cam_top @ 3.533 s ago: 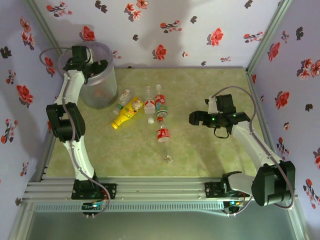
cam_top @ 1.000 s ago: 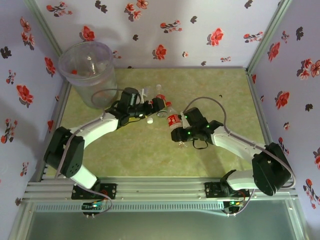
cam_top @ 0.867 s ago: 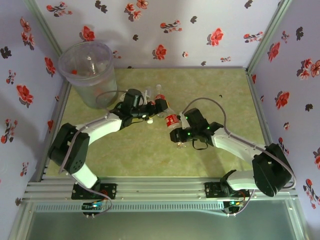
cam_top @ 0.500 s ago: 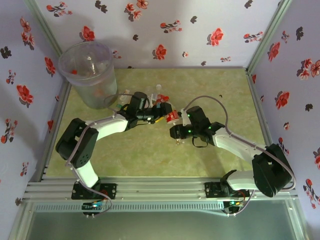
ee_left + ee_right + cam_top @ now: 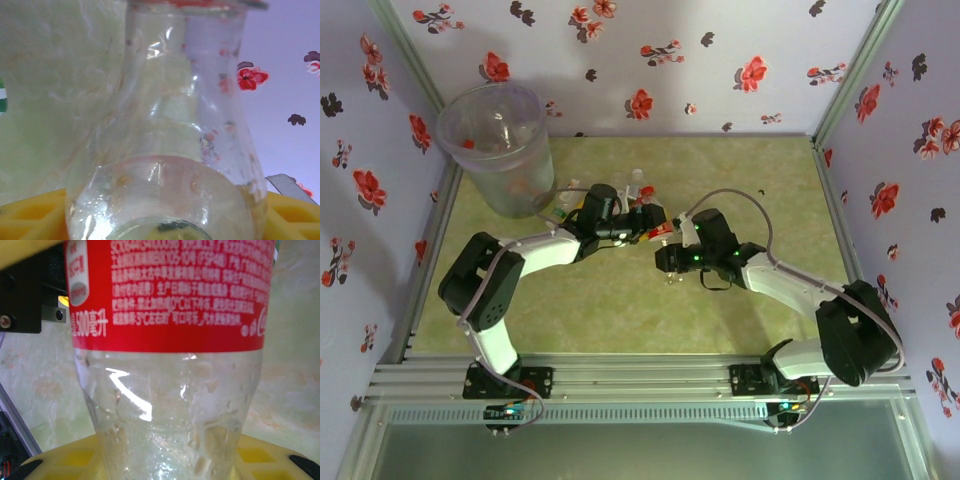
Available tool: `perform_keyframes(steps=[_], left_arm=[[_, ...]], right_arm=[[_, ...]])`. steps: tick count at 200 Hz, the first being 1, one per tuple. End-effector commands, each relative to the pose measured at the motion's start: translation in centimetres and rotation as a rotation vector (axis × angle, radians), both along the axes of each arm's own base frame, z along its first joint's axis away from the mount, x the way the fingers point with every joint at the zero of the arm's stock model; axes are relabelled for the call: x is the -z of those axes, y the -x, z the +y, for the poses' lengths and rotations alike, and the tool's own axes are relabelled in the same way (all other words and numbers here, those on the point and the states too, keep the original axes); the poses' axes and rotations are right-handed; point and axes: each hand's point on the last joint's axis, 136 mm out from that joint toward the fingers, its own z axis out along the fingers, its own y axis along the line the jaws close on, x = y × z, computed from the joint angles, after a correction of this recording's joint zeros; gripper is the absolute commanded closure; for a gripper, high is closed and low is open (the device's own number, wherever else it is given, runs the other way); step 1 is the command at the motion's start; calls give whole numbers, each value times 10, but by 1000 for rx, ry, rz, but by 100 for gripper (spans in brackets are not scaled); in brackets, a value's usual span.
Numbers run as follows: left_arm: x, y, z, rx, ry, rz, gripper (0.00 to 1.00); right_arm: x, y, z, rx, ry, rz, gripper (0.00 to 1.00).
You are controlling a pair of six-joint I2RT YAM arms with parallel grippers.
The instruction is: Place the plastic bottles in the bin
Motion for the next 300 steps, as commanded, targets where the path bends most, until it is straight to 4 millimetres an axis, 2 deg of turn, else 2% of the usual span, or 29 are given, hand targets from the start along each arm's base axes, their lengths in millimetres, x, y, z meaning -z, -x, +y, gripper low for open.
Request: perform_keyframes(steps=[1, 22, 52, 78, 119, 161, 197, 222, 264, 300], left_arm=[[-7, 2, -8, 22, 39, -17, 34], [-8, 1, -8, 25, 38, -31, 35], [-8, -7, -5, 13, 37, -39, 38], [-6, -16, -6, 4, 55, -9, 45], [-9, -26, -6, -2, 65, -16, 48], [-17, -31, 1, -34, 10, -71, 53], [-23, -34, 7, -40, -43, -93, 76], [-37, -38, 13, -53, -70, -127, 87], [-81, -48, 34, -68, -138, -234, 87], [-128, -64, 62, -85, -190, -334, 88]], right_arm=[[-4, -3, 4, -3, -38, -6, 55], [-1, -4, 2, 3, -32, 18, 50], [-1, -6, -3, 12, 5, 39, 31], [-6, -4, -17, 37, 50, 26, 17], [-17, 5, -44, 74, 83, 21, 2], [-33, 15, -77, 119, 115, 31, 1], [-49, 17, -101, 190, 127, 11, 1], [-55, 12, -122, 293, 119, 4, 1], [-57, -15, -151, 493, 50, 2, 1], [-64, -34, -156, 554, 11, -28, 1]])
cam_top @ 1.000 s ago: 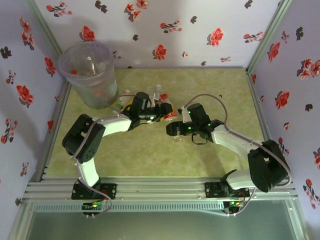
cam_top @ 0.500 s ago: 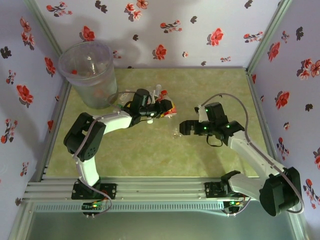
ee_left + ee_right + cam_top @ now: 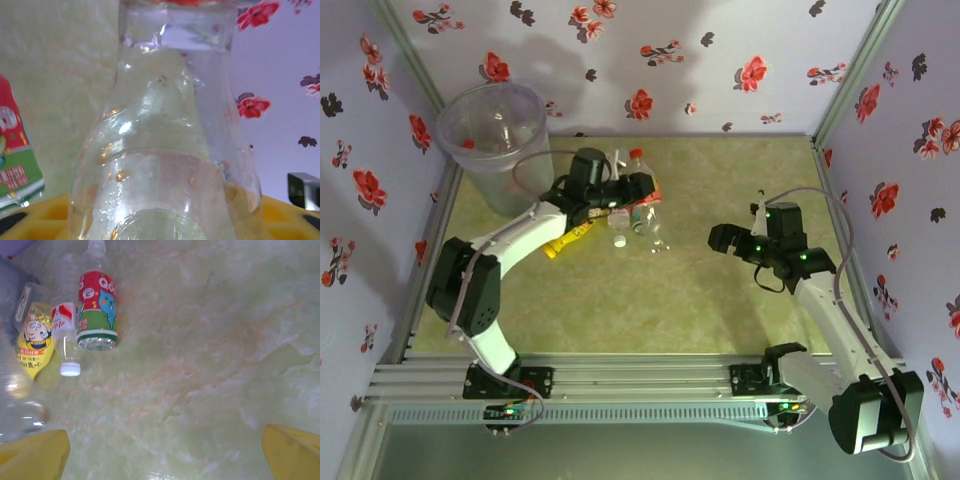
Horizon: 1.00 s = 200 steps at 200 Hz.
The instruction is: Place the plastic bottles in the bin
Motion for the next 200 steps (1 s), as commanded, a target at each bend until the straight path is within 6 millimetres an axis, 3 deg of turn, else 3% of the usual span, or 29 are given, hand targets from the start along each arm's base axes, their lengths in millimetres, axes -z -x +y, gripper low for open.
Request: perform_keyframes(steps=[1, 21, 47, 89, 139, 200], left_arm=[[-41, -7, 25, -5, -68, -110, 88], [-68, -13, 42, -14, -110, -164, 89], [-118, -17, 70, -47, -136, -262, 93], [-188, -14, 129, -153, -216, -402, 100], [-234, -36, 233, -411, -287, -469, 100], [-276, -49, 368, -907, -408, -631, 100]], right_arm=[[-6, -17, -3, 63, -34, -44, 1], [-5, -25, -1, 73, -56, -52, 1], [6, -33, 1, 77, -53, -26, 1], [19, -41, 2, 76, -46, 6, 1], [26, -43, 7, 43, -42, 31, 1], [30, -39, 7, 30, -18, 34, 1]])
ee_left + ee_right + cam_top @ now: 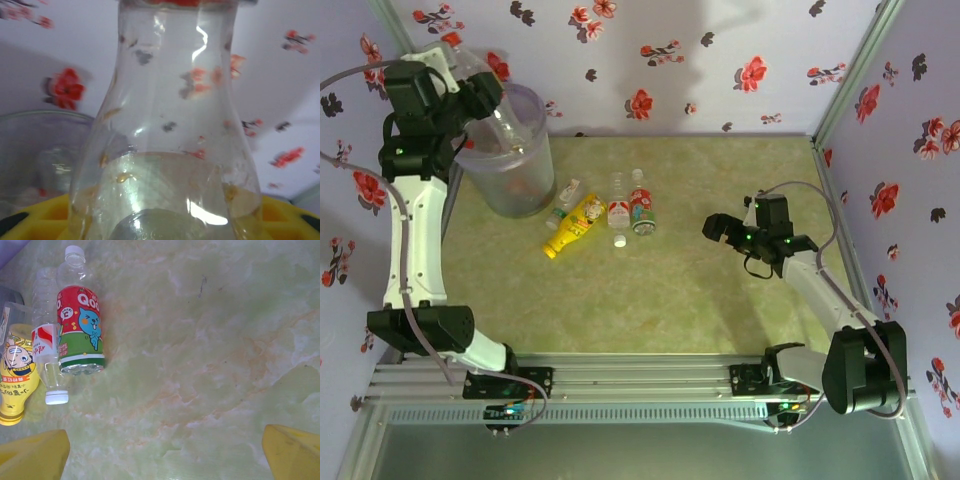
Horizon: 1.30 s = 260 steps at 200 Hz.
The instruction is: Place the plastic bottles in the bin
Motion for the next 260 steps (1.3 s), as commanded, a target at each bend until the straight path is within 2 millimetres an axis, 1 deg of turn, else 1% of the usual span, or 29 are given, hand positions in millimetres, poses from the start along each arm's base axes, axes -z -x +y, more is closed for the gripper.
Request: perform_keyframes(steps=[1, 16, 41, 68, 81, 118, 147, 177, 187, 204, 260], left_arm=[[-39, 7, 49, -206, -49, -149, 100], [-46, 7, 69, -293, -100, -161, 100], [-48, 1, 89, -391, -202, -146, 100], [-32, -18, 101, -432, -283, -91, 100], [-23, -28, 103, -431, -305, -78, 100], [-4, -50, 106, -430, -318, -67, 100], [18, -67, 109, -424, -340, -33, 100], [36, -83, 111, -421, -342, -17, 100], [41, -86, 111, -420, -342, -11, 100], [57, -91, 111, -412, -350, 20, 100], [112, -92, 111, -374, -417, 142, 100]], right_arm=[[-2, 0, 0, -19, 13, -18, 1], [3, 3, 0, -24, 18, -8, 1], [11, 7, -1, -32, 31, 6, 1], [17, 8, -1, -39, 38, 13, 1], [18, 7, -1, -42, 36, 13, 1], [26, 6, 1, -53, 35, 28, 1], [33, 7, 1, -63, 48, 39, 1], [41, 6, 2, -75, 50, 56, 1], [42, 5, 3, -78, 47, 59, 1], [43, 4, 4, -79, 44, 61, 1], [50, 0, 4, -91, 64, 75, 1]])
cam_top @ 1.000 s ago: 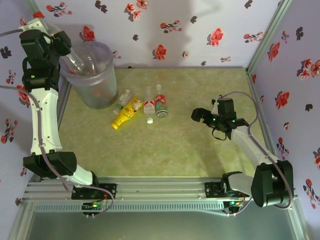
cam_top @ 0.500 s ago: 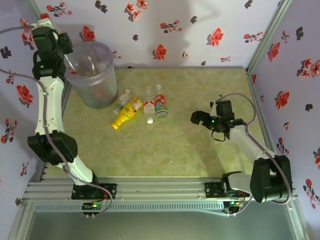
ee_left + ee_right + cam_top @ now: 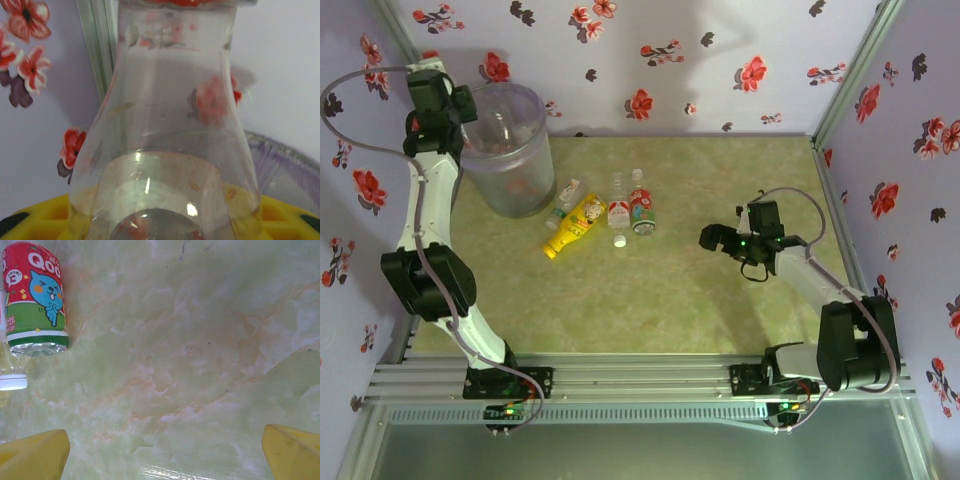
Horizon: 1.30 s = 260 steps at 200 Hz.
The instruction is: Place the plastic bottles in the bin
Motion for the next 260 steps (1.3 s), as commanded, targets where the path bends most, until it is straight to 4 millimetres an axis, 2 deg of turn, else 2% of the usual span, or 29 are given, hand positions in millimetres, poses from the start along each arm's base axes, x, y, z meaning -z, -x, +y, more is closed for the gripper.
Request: perform_keyframes(steps=[1, 101, 162, 170, 186, 198, 224, 241, 260], left_arm=[[14, -3, 5, -6, -53, 27, 100], [102, -4, 4, 3, -38, 181, 100], [131, 0, -4, 24, 32, 216, 100], [133, 1, -5, 25, 42, 220, 89], [132, 2, -6, 26, 48, 214, 48], [124, 3, -6, 26, 50, 200, 34], [96, 4, -7, 26, 45, 148, 14], [73, 5, -7, 27, 41, 114, 7], [50, 6, -7, 29, 38, 81, 4]], right_arm=[[1, -3, 3, -30, 7, -9, 1], [0, -6, 0, -21, 18, -13, 1], [-1, -9, 1, -24, 23, -15, 1], [-1, -10, 1, -24, 24, -16, 1], [-1, -10, 1, -26, 24, -15, 1], [0, -10, 1, -29, 26, -14, 1], [1, -10, 1, -34, 31, -11, 1], [1, -11, 2, -36, 27, -11, 1], [2, -12, 3, -37, 21, -7, 1]])
